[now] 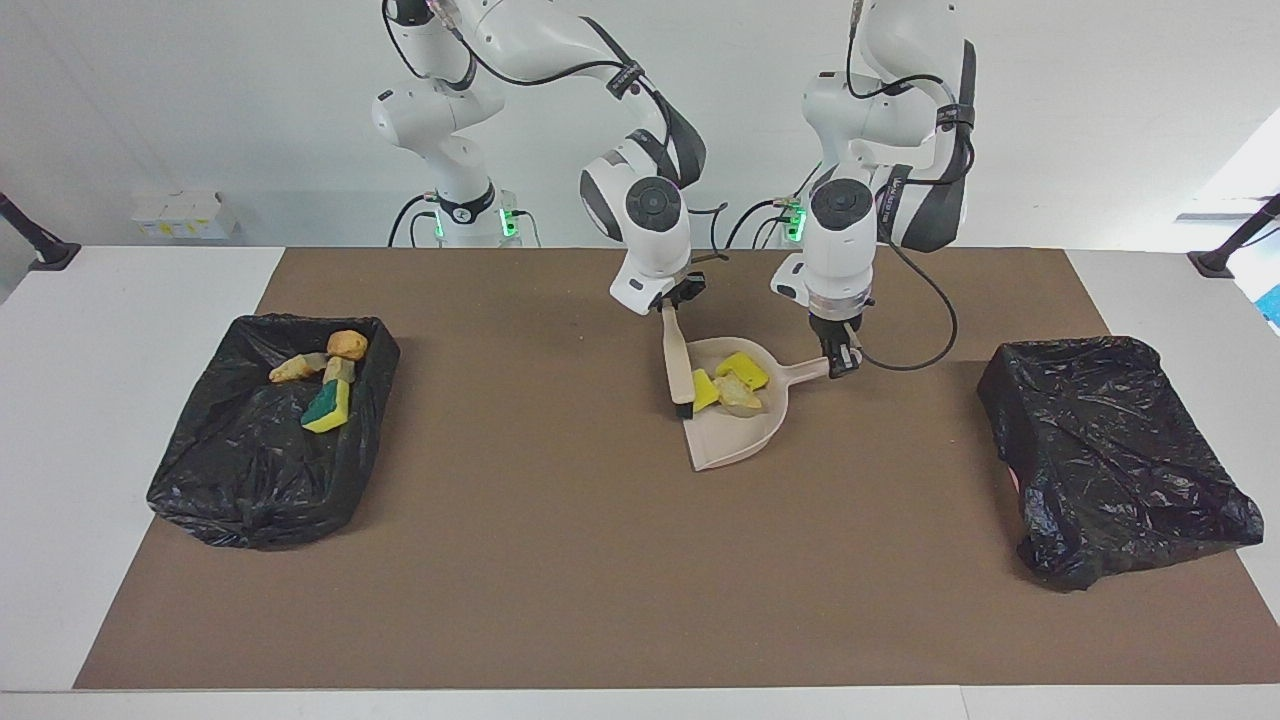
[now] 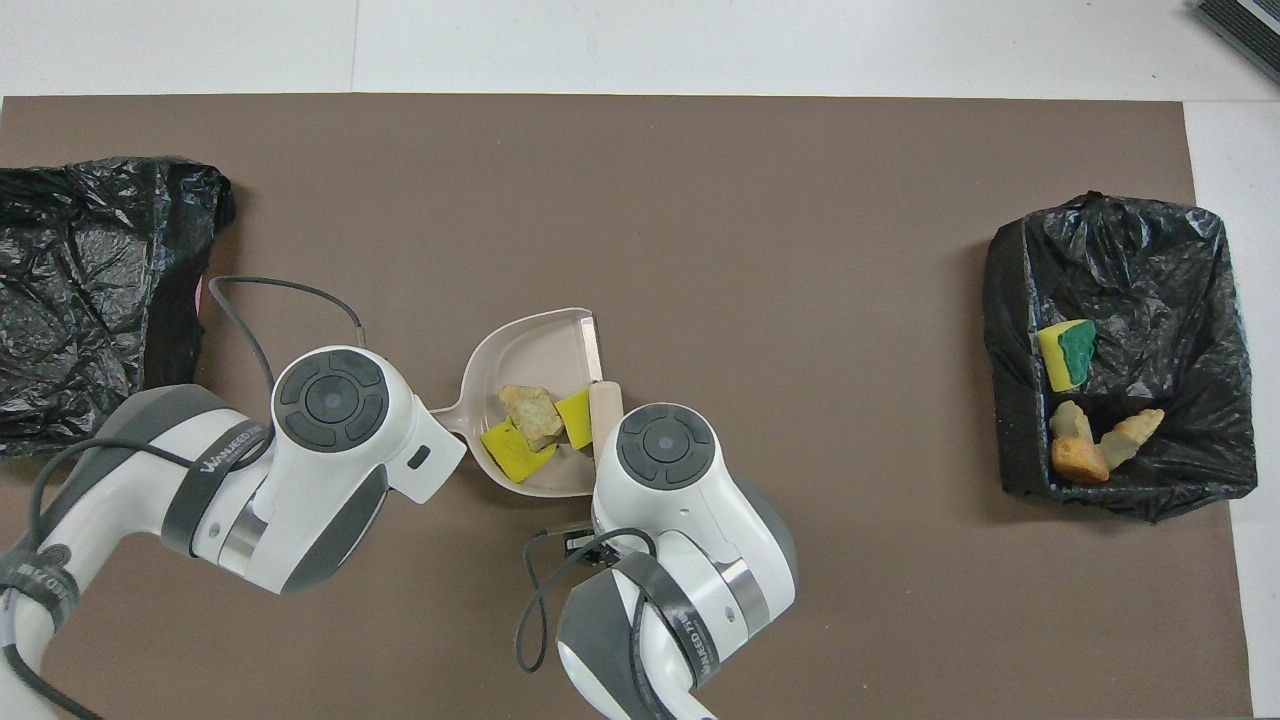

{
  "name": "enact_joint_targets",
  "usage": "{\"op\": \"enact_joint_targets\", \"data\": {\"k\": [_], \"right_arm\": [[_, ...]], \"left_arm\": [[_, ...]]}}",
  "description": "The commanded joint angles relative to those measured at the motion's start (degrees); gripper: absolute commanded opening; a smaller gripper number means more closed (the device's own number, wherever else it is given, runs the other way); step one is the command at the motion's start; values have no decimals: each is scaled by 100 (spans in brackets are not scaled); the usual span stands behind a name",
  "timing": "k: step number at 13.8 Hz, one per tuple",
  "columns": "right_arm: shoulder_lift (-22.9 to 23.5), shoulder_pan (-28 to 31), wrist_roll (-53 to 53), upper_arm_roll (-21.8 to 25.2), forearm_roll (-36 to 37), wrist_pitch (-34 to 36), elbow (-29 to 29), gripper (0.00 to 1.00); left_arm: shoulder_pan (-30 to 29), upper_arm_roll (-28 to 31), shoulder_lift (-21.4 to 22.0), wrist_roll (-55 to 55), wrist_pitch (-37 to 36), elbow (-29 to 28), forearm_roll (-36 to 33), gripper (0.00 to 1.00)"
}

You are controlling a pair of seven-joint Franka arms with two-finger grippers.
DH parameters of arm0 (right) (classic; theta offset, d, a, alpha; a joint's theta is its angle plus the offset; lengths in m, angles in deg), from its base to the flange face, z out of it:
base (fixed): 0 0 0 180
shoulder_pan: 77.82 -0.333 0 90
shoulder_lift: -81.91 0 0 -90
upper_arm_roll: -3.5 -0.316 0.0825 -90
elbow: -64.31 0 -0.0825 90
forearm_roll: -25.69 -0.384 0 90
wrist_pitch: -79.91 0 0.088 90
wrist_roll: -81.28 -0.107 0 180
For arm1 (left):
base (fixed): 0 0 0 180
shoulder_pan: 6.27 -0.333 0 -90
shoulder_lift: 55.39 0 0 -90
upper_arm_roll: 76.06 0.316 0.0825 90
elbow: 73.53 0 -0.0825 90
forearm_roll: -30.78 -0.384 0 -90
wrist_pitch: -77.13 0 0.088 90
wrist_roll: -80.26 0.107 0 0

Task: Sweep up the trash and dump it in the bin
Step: 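Sweep the remaining pieces into the dustpan with the right gripper's brush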

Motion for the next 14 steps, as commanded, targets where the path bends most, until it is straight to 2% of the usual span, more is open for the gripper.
{"op": "enact_joint_targets", "data": {"k": [1, 6, 8, 12, 14], "right_arm": [[5, 136, -57, 43, 196, 585, 85, 0], [-320, 444, -49, 34, 716, 1237, 68, 0], [-390, 480, -31, 25, 761, 1282, 16, 0], [-443, 427, -49, -19, 525, 642, -178, 0], [-408, 375, 30, -19, -124, 238, -196, 0]], "left_arm": [[22, 50, 107, 257, -41, -109, -69, 0], [-5, 50, 64, 625, -6, -30, -69, 0], [-22, 59, 37, 652, 64, -12, -69, 0], [-57, 50, 28, 600, 231, -38, -61, 0], [-57, 50, 46, 556, 222, -73, -60, 0]]}}
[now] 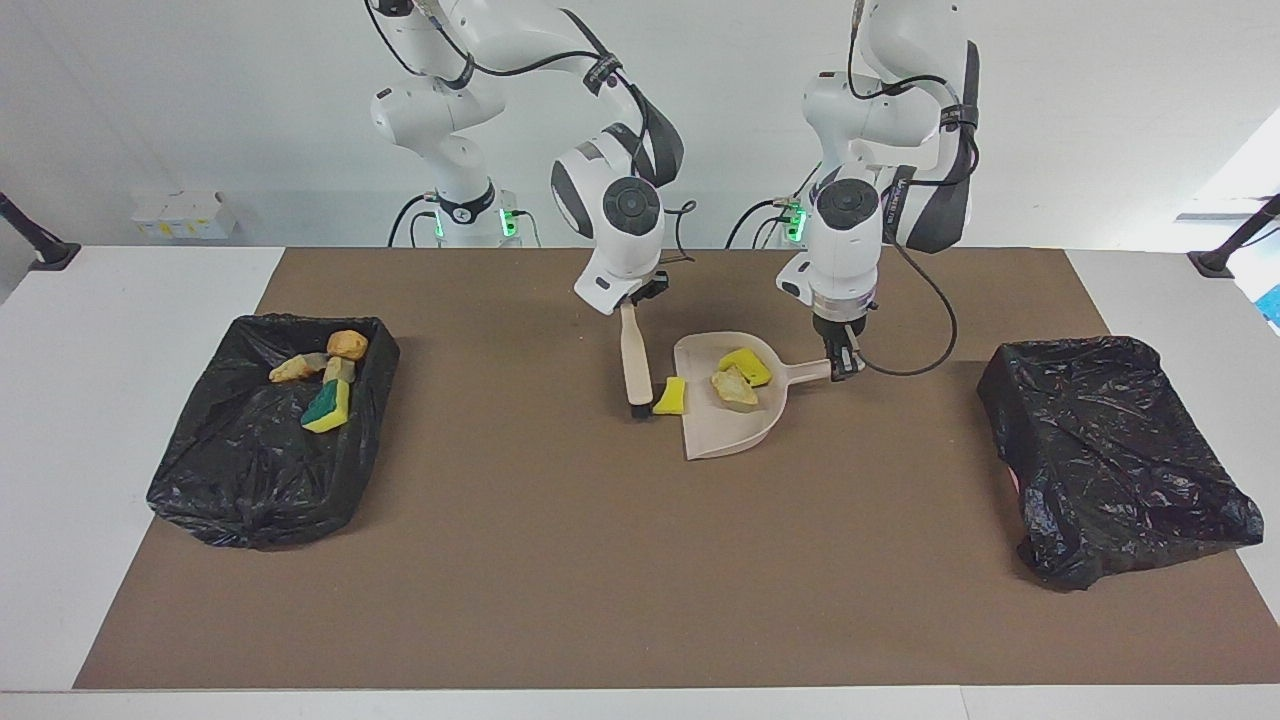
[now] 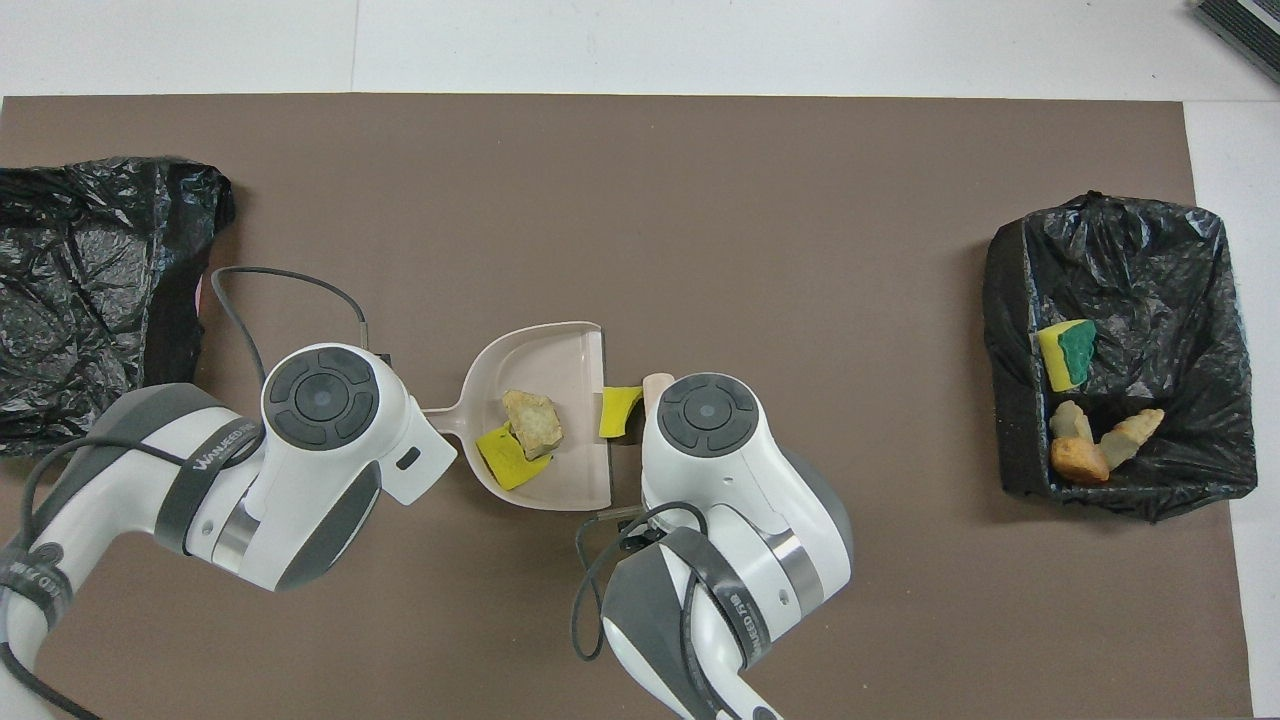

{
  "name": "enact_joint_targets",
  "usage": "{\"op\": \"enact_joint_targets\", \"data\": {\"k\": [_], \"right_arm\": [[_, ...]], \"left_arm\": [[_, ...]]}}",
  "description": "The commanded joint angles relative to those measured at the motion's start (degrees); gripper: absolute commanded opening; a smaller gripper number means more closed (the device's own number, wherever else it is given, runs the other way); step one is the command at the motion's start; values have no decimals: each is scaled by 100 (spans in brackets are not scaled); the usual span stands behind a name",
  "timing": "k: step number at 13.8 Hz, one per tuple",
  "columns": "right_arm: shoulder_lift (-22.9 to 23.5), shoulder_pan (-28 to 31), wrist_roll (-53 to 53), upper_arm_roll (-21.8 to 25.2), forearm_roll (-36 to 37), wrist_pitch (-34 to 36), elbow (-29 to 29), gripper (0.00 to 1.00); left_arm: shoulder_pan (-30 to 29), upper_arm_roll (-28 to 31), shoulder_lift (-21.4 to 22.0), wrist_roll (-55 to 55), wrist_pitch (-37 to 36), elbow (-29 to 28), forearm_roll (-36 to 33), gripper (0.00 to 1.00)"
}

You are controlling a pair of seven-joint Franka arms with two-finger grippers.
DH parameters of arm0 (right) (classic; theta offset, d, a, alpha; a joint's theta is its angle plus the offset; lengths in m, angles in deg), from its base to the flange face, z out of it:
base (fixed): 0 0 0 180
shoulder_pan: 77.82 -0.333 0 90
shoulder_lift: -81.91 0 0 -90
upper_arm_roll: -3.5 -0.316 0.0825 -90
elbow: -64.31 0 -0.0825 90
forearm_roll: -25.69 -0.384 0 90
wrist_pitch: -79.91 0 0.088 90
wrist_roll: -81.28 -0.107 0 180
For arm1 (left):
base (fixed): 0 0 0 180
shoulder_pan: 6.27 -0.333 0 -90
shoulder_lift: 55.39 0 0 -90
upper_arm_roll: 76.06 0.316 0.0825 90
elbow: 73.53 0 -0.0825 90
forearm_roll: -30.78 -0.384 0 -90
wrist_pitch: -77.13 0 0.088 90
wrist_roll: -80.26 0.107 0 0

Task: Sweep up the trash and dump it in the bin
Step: 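Sweep the remaining pieces into the dustpan with the right gripper's brush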

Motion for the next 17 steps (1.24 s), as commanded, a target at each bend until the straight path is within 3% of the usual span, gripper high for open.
{"op": "enact_joint_targets", "data": {"k": [1, 5, 7, 12, 17], "right_arm": [[-59, -106, -13, -55, -536, -543, -153, 0], [73, -317, -276, -55, -1310, -765, 171, 0], [127, -449, -636, -55, -1346, -774, 452, 0], [-119, -370, -725, -37, -1337, -527, 523, 0], [-76, -423, -1006, -46, -1329, -616, 760, 0]], "left_arm": [[-47, -8, 49, -16, 108, -70, -60, 0], [-47, -8, 67, -25, 90, -97, -60, 0], [-47, -8, 67, -25, 99, -97, -60, 0], [-213, 1, 14, 377, 177, -18, -69, 0], [-250, 1, 5, 467, 257, -18, -69, 0]]}}
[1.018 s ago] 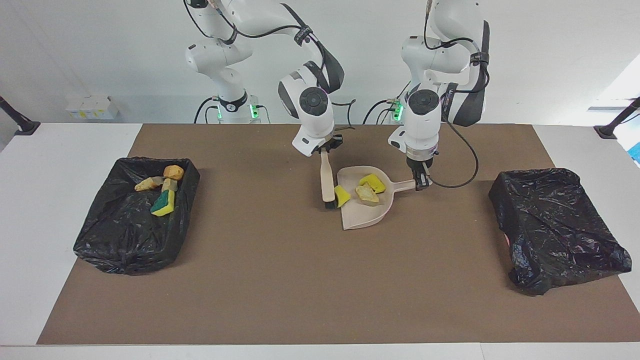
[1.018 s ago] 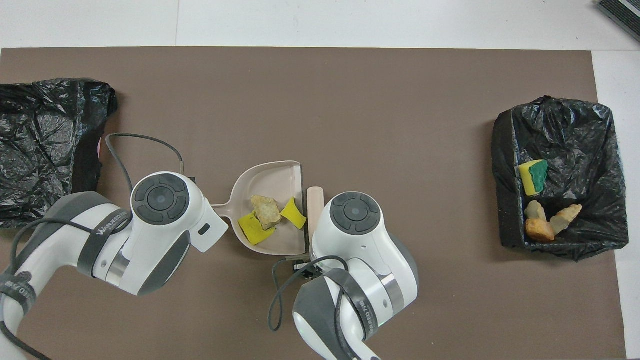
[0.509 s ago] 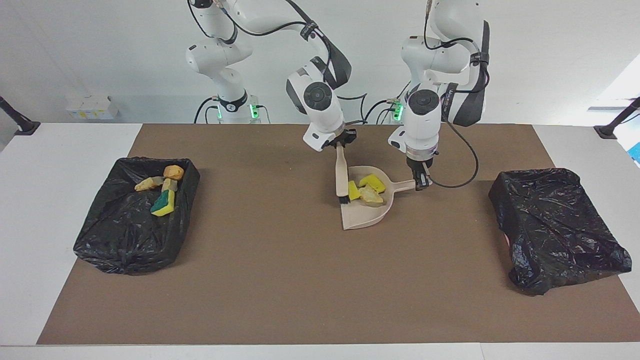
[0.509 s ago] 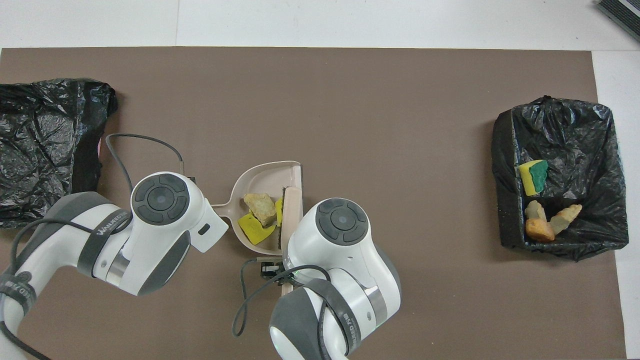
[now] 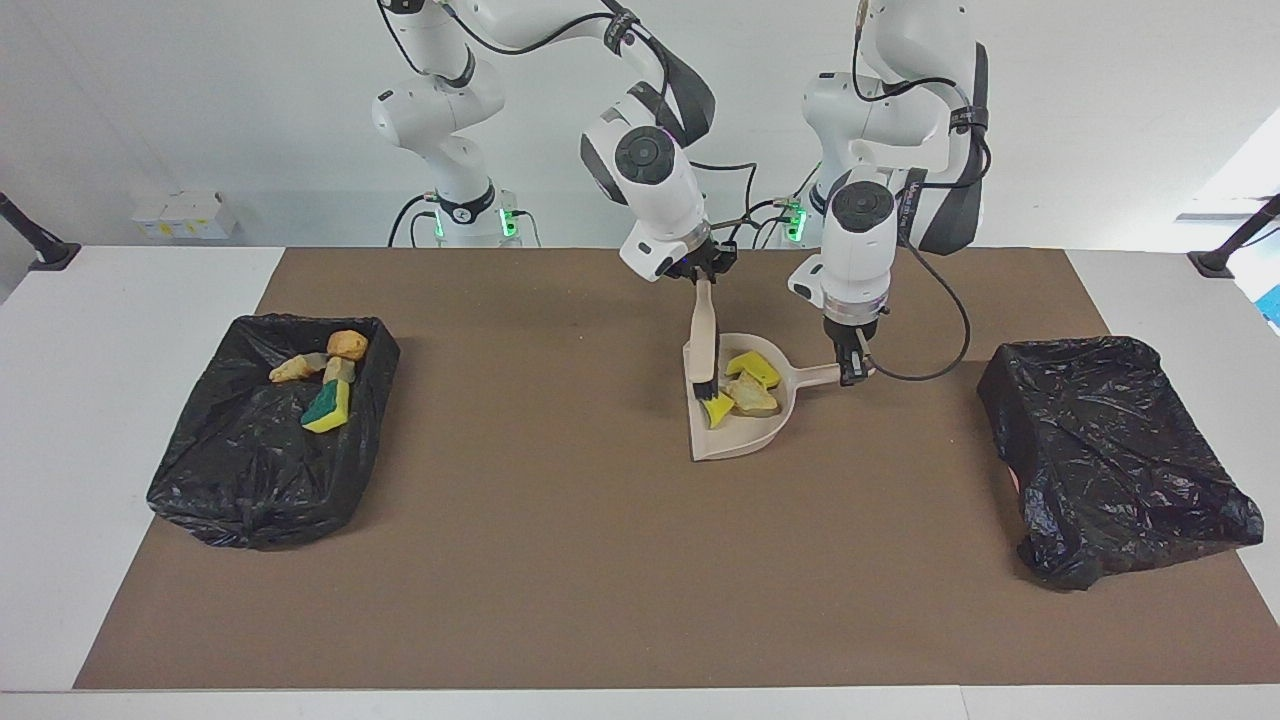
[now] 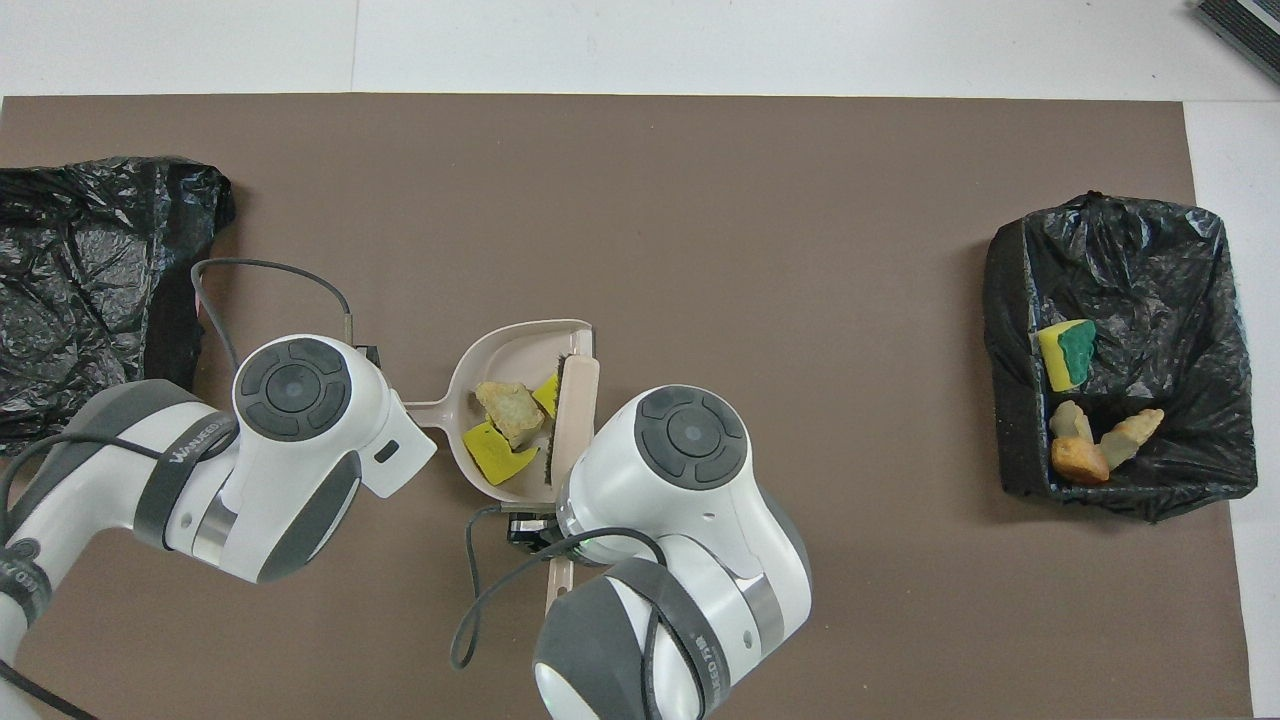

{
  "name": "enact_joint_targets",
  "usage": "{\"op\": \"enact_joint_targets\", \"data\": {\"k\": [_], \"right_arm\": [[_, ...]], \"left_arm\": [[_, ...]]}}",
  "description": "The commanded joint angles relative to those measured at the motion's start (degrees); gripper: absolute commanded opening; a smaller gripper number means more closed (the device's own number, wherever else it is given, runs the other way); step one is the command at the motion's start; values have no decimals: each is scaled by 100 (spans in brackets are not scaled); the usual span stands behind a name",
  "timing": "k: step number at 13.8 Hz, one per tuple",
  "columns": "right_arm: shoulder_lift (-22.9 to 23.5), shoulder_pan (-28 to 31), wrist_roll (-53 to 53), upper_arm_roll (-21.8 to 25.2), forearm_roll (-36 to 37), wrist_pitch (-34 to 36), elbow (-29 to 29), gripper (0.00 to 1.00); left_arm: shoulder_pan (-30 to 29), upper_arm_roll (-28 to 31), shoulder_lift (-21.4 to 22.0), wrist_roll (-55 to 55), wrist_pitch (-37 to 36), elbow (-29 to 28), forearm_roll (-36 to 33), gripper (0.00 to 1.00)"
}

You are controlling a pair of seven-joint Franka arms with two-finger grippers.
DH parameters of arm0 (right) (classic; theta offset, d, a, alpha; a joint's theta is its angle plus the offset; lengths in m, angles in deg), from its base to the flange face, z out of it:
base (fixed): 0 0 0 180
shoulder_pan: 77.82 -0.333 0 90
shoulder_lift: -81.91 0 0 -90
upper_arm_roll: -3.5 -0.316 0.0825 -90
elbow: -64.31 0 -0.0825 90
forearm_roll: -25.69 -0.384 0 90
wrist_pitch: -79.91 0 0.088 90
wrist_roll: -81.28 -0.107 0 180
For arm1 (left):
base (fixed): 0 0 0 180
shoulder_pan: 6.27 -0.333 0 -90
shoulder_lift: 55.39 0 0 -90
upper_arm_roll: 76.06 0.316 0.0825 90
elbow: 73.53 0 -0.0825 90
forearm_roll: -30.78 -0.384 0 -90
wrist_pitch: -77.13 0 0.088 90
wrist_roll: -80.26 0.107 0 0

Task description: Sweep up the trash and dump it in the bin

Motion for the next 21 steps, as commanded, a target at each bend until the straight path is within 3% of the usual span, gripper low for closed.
{"op": "enact_joint_targets", "data": {"k": [1, 7, 9, 13, 15, 21], "right_arm": [[-56, 26, -150, -7, -30, 128, 101, 0], [-399, 0, -150, -7, 1200, 963, -162, 0], [-408, -245, -211, -16, 1482, 1052, -346, 0], [-180, -781, -817, -16, 1703, 833, -523, 0], [-101, -1036, -1133, -24, 1703, 343, -786, 0], [-57, -1221, -1257, -25, 1676, -64, -1103, 0]], "left_arm": [[-50, -1, 8, 68, 117, -5, -69, 0], [-304, -10, 87, 639, 82, 346, -25, 0], [-497, -10, 166, 885, -40, 461, -8, 0], [-848, 34, 333, 1333, -672, 987, 221, 0], [-1007, 51, 473, 1544, -770, 1129, 230, 0], [-1437, 166, 615, 2063, -1447, 1857, 309, 0]]}}
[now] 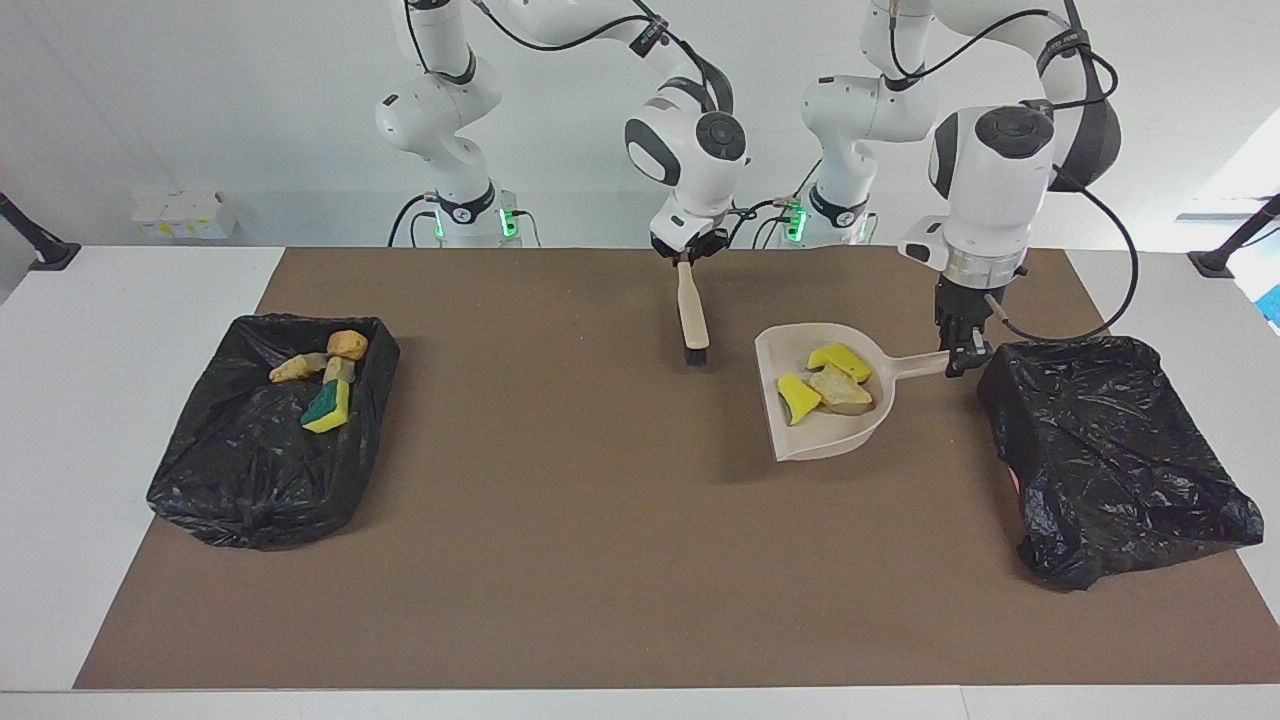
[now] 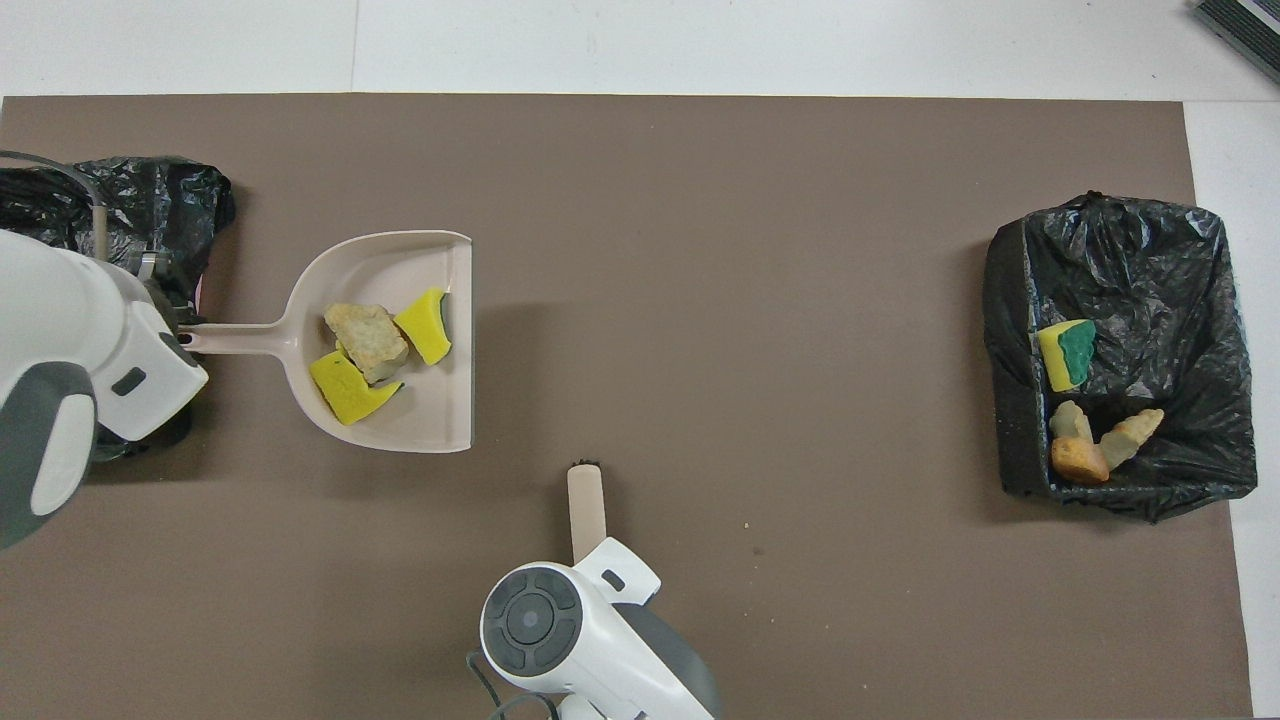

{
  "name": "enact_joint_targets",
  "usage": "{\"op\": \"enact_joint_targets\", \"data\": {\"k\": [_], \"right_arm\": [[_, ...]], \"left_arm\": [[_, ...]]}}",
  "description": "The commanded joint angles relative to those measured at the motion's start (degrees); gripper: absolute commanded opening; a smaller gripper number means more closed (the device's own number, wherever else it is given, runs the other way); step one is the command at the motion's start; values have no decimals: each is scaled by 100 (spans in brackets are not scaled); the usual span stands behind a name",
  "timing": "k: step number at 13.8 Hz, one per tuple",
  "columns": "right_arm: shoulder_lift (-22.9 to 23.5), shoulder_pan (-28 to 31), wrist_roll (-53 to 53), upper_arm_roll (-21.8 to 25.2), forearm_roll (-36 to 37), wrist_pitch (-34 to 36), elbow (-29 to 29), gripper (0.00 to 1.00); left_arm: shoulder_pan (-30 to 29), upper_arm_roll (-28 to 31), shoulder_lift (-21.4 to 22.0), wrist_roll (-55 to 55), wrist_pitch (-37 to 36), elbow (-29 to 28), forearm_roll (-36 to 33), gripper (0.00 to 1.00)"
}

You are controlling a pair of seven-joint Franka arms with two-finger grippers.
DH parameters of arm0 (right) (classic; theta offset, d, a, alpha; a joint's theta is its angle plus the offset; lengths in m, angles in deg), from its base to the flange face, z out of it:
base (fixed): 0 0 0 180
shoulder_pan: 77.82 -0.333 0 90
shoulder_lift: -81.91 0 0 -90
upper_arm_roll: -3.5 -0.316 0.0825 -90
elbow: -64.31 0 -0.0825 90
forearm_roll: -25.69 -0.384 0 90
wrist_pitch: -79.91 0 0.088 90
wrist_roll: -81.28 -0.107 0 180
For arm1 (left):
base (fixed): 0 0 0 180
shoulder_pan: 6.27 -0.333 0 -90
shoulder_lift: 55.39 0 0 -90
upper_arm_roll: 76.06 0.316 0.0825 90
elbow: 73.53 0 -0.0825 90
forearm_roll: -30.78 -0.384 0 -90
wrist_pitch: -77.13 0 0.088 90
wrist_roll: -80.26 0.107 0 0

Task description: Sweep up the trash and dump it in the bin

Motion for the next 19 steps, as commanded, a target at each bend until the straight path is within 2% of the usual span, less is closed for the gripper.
{"op": "enact_joint_targets", "data": {"k": [1, 3, 4, 5, 11, 15, 19], "right_arm": [[51, -96, -206, -8, 77, -351, -153, 0], [131, -88, -250, -8, 59, -528, -145, 0], [149, -53, -259, -8, 16, -459, -101, 16], [149, -53, -267, -8, 24, -363, -31, 99], [105, 245, -171, 45, 112, 973, 1032, 100], [-298, 877, 521, 45, 86, 1702, 1454, 100], [-405, 1589, 1611, 62, 112, 2668, 2165, 100]], "left_arm": [[-231, 21, 61, 281, -335, 467, 144, 0], [-424, 39, 70, 237, -738, 634, 222, 0], [-573, 39, 61, 255, -871, 791, 301, 0], [-714, 47, 43, 325, -985, 976, 572, 0], [-1794, 39, -492, 1352, -1452, 2049, 1057, 0], [-2673, 39, -1036, 2678, -1426, 2681, 1058, 0], [-3078, 21, -1380, 3076, -821, 2805, 646, 0]]}}
